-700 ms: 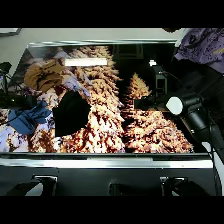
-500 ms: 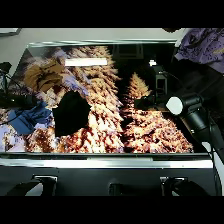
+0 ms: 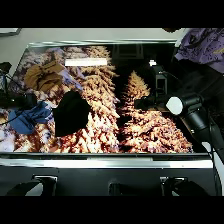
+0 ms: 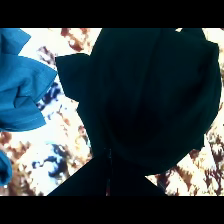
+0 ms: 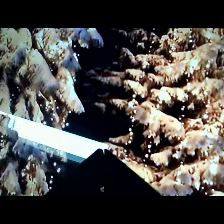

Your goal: Fold the clothes and pants, and hang the long-sleeved shirts on hangers.

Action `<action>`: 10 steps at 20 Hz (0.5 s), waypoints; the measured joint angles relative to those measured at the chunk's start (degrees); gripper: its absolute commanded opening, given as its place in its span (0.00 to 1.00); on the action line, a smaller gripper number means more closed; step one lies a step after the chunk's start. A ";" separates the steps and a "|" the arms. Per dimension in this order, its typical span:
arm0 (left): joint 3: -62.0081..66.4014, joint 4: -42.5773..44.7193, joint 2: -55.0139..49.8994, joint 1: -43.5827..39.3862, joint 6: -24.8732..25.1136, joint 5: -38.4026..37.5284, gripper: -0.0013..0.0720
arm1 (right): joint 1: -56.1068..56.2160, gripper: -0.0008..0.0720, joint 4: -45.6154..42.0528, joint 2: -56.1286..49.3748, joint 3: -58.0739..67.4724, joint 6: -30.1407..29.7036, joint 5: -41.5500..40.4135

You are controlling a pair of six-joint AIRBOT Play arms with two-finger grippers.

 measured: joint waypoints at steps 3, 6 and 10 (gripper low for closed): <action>0.00 0.00 0.00 0.00 0.00 -0.02 0.05 | 0.00 0.05 0.00 0.00 0.00 0.00 0.00; 0.00 0.00 0.00 0.00 -0.02 0.44 0.05 | 0.00 0.05 0.00 0.00 0.00 0.00 0.00; 0.00 0.02 0.00 -0.02 -0.02 0.94 0.05 | 0.00 0.05 -0.02 0.00 0.00 -0.02 0.00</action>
